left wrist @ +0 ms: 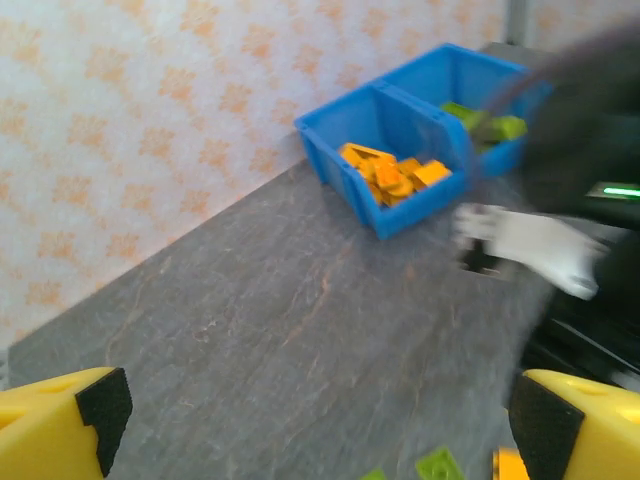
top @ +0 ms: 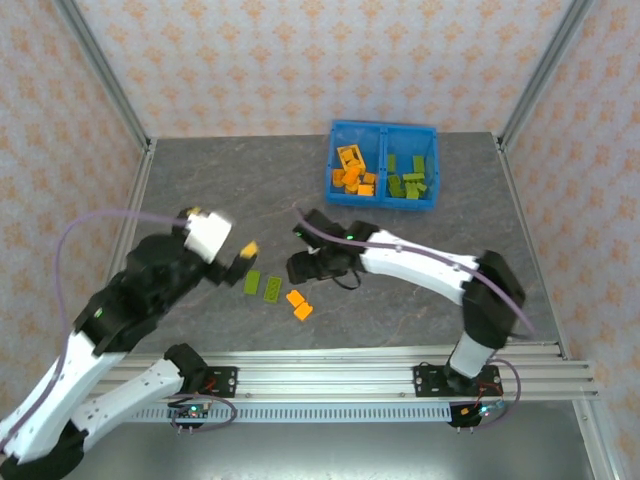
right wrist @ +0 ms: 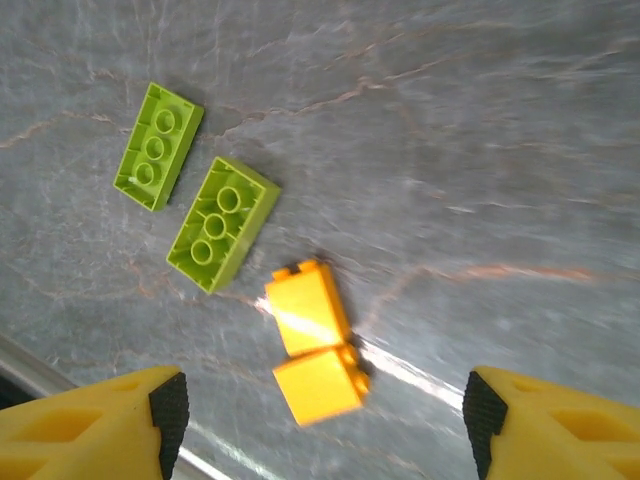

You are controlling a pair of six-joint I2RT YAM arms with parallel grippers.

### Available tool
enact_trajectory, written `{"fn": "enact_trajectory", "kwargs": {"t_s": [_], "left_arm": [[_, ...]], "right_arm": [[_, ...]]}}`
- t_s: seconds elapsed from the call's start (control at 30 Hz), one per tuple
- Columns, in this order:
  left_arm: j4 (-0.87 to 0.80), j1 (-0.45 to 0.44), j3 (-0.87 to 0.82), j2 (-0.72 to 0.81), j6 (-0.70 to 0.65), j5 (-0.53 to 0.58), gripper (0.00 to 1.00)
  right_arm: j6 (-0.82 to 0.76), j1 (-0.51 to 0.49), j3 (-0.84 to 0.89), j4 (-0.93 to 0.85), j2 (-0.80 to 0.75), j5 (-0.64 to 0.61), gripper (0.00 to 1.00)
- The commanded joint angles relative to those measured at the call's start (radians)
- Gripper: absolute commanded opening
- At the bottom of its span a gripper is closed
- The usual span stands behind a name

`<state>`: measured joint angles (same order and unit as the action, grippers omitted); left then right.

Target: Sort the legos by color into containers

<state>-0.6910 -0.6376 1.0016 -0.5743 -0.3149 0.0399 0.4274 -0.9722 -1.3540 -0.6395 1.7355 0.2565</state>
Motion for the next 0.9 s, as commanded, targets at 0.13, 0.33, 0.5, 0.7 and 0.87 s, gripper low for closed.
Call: {"fn": "enact_trajectory", "kwargs": {"t_s": [0.13,0.33,0.5,0.7,0.87], "left_arm": [[-0.367,-0.004,-0.151,0.297,-0.465,-0.265,1.00],[-0.400,-0.004,-0.194,0.354,-0.541,-0.268,1.00],[-0.401,-0.004,-0.222,0.341,-0.607,-0.277,1.00],[-0.402,-0.004,-0.236,0.334,-0.635,-0.289,1.00],[-0.346,-0.004,-0.252,0.335,-0.618,-0.330,1.00]], "right_arm": [[0.099,-0.082,-0.201,0.025,0.277,-0.021,0.85],[0.135,-0.103,-0.269,-0.017,0.389,-0.061,0.85],[0.150,-0.104,-0.322,-0.035,0.462,-0.012,0.75],[0.188,-0.104,-0.367,-0.083,0.508,-0.068,0.57],[0.221,-0.097,-0.383,-0.138,0.500,-0.162,0.35]]}}
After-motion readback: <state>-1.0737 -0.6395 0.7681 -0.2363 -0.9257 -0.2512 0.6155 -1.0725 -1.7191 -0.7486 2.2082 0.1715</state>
